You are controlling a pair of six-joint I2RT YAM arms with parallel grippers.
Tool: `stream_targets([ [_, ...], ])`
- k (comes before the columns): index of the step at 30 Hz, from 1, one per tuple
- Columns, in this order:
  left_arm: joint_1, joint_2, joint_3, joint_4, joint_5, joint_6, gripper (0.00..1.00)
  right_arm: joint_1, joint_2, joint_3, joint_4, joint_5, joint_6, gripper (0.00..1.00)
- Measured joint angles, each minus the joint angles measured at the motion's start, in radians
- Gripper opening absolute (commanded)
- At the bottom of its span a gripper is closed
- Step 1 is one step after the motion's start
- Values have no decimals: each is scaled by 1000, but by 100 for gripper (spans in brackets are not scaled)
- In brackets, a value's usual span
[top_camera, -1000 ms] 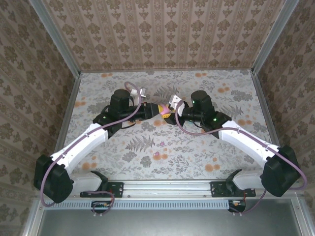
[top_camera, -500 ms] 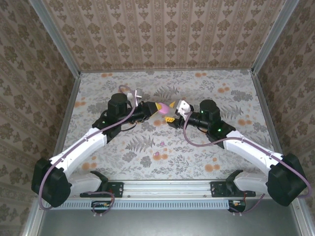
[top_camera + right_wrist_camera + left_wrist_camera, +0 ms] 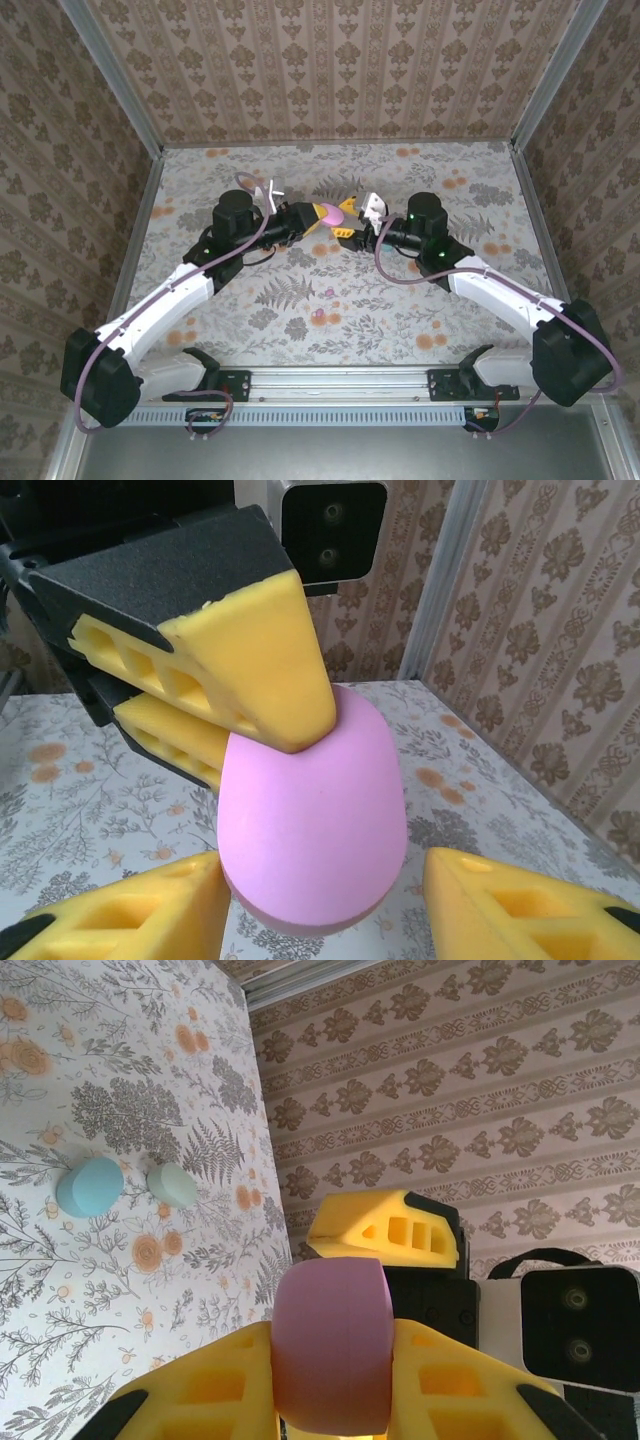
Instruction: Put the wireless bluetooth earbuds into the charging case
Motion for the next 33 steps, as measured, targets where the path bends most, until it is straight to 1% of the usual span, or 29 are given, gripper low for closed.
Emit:
stream_targets([
  [4,0,0,0,0,3,0,14,-3,3,2,23,-23,19,54],
  [7,0,0,0,0,3,-1,14,-3,3,4,28,-32,31,50],
  [11,0,0,0,1,2,-5,15,-3,3,4,29,-40,43,41],
  [12,0,0,0,1,2,-6,18,-4,3,4,29,-40,43,39],
  [13,0,0,0,1,0,-7,24,-5,3,4,29,-41,47,38],
  [17,-1,-2,-1,8,2,15,55,-14,3,6,26,-69,67,34],
  [18,-2,-8,-1,6,1,43,61,-19,3,8,22,-79,72,34],
  [19,-2,-13,-2,3,0,62,64,-26,3,14,14,-94,76,34],
  [22,-2,-51,-5,-18,-11,217,69,-44,3,47,-29,-152,94,34],
  [25,-2,-105,-19,-24,-21,443,75,-60,3,86,-80,-217,100,34],
  [28,-2,-170,-70,8,-22,677,77,-71,3,117,-132,-282,103,34],
  [30,1,-204,-115,46,-4,832,78,-76,3,129,-158,-320,104,34],
  [33,18,-193,-130,61,51,997,77,-79,3,138,-186,-363,108,34],
])
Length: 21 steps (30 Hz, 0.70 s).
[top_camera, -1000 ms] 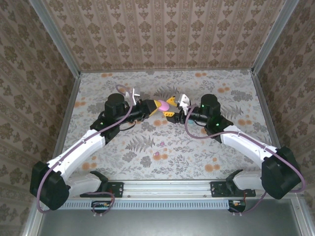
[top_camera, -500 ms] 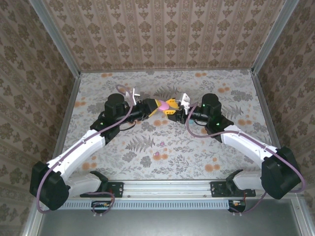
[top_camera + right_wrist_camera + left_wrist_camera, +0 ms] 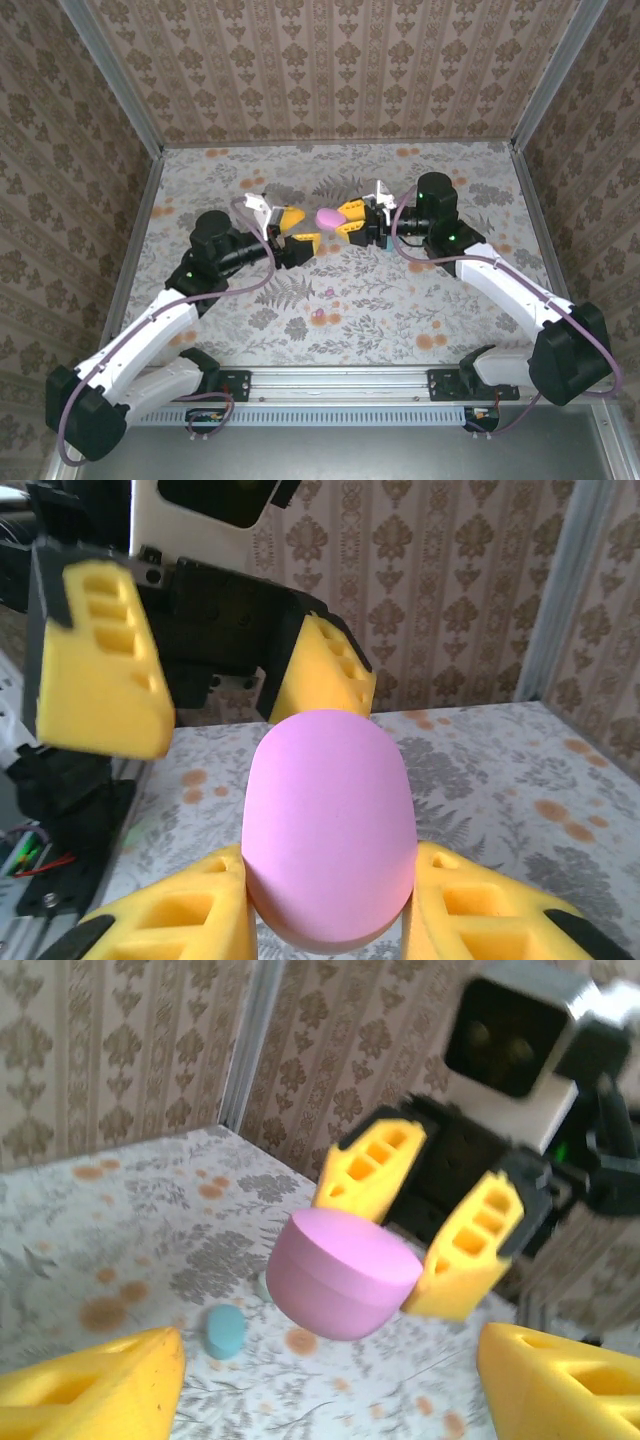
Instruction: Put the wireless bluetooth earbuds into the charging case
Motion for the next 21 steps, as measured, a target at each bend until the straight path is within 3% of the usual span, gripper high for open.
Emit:
stream_targets([
  [7,33,105,4,26,140,165,74,-1,3,32,-53,-72,3,34],
  [21,33,142,47,134,246,177,61,-1,17,50,-80,-88,-8,34],
])
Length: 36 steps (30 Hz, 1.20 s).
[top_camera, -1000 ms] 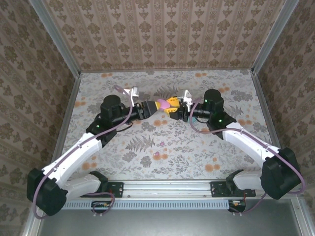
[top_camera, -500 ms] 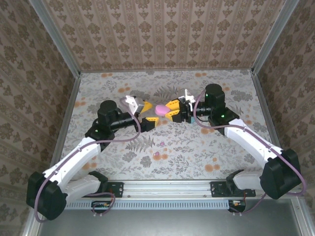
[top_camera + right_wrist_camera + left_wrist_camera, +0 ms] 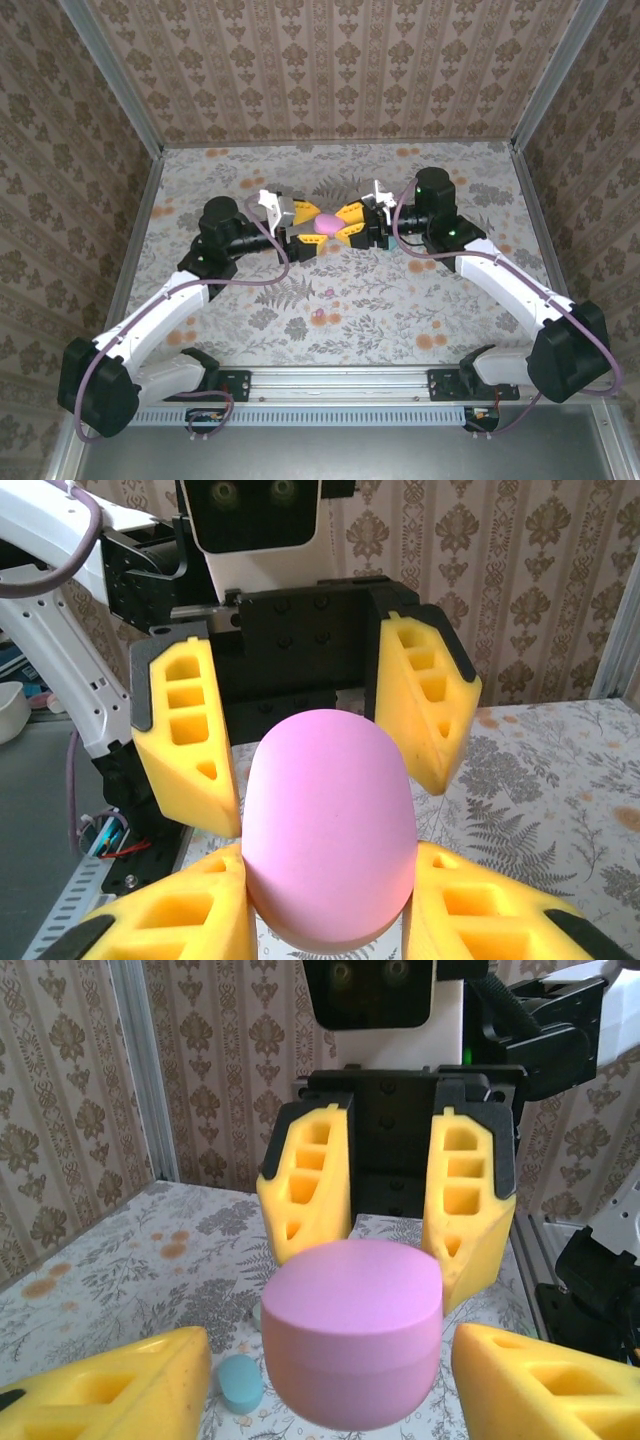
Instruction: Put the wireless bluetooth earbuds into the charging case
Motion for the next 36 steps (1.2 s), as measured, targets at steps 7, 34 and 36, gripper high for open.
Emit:
stream_targets([
  [7,-3,9,10,-3,11,-5,57,0,1,0,4,0,1,35],
  [34,-20,57,60,-42,40,-15,50,0,1,0,48,4,17,35],
  [36,-21,64,66,-43,45,-15,51,0,1,0,54,5,19,35],
])
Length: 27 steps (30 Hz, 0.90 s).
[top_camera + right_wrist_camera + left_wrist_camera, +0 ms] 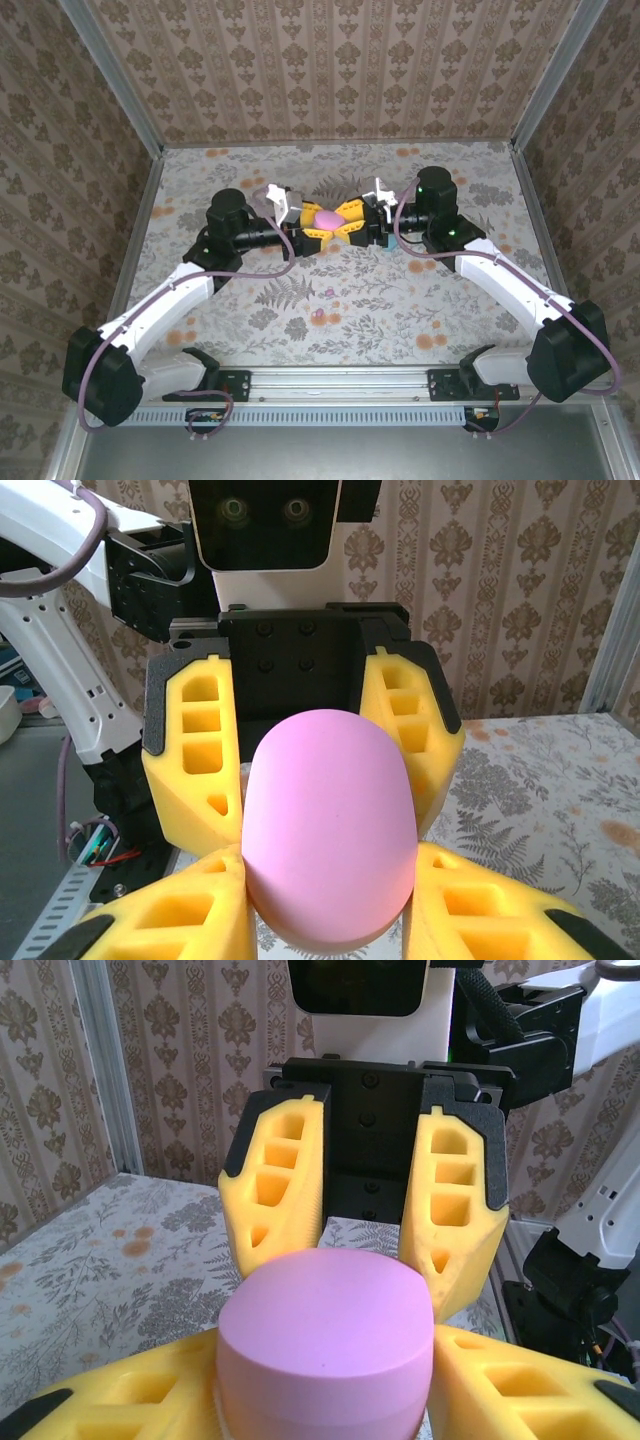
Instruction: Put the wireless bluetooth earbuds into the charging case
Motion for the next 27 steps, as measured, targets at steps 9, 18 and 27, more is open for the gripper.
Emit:
stream_targets([
  [9,0,1,2,-3,4,3,40,-3,0,0,3,-5,0,35],
  [18,1,1,2,-4,10,3,36,-3,0,0,5,-8,8,37],
  [27,2,0,2,-3,5,3,27,-3,0,0,6,16,48,50],
])
